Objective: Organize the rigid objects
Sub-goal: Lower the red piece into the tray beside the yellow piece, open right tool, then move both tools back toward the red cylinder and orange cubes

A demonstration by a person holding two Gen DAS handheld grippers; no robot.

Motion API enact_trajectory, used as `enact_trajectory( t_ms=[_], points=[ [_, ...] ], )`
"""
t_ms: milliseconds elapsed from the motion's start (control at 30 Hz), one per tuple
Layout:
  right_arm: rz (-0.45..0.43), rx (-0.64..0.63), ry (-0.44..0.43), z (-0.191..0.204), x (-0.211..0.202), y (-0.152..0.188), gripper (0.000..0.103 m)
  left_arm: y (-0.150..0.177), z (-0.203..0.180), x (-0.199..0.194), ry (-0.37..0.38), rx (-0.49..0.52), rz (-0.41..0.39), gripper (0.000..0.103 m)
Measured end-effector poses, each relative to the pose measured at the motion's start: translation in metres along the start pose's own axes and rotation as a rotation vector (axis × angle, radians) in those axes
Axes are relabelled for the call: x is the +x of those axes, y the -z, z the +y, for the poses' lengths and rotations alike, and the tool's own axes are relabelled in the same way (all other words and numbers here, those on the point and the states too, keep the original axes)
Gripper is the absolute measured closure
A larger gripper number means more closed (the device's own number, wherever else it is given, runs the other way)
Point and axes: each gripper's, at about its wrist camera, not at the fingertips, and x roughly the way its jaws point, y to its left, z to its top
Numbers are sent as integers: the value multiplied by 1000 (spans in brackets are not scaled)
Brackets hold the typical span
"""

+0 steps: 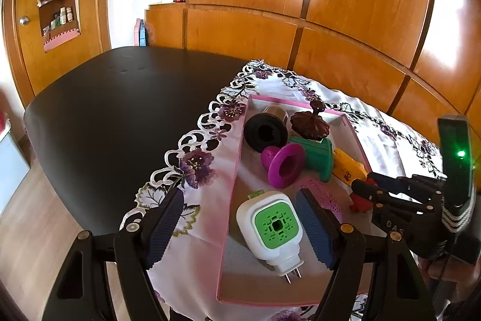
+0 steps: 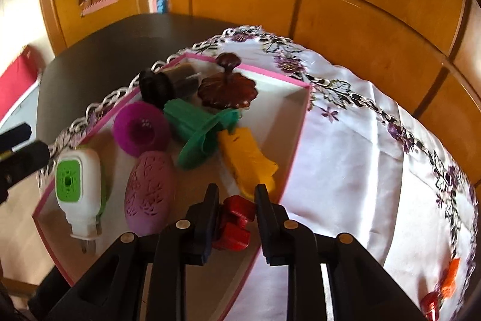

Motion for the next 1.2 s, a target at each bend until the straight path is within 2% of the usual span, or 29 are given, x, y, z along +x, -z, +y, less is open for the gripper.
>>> enact_trajectory(
  t_ms=[100,233,800,1033,1200],
  points=[
    [-1,18,-27,0,-5,3,65,0,0,-1,0,0,-1,26],
    [-13,24,-31,2,-13,5,62,0,-2,-2,2,5,-3,25],
    [-98,57,-8,-11,-52,7,61,1,-13,-7,11,31,-3,24],
    [-118,77,64,-46,-74,16,61,0,-18,-10,13,48,-9,24],
    [-111,115,159,-89,-89,29,61,-1,-24,-11,19,65,-10,24]
  ],
)
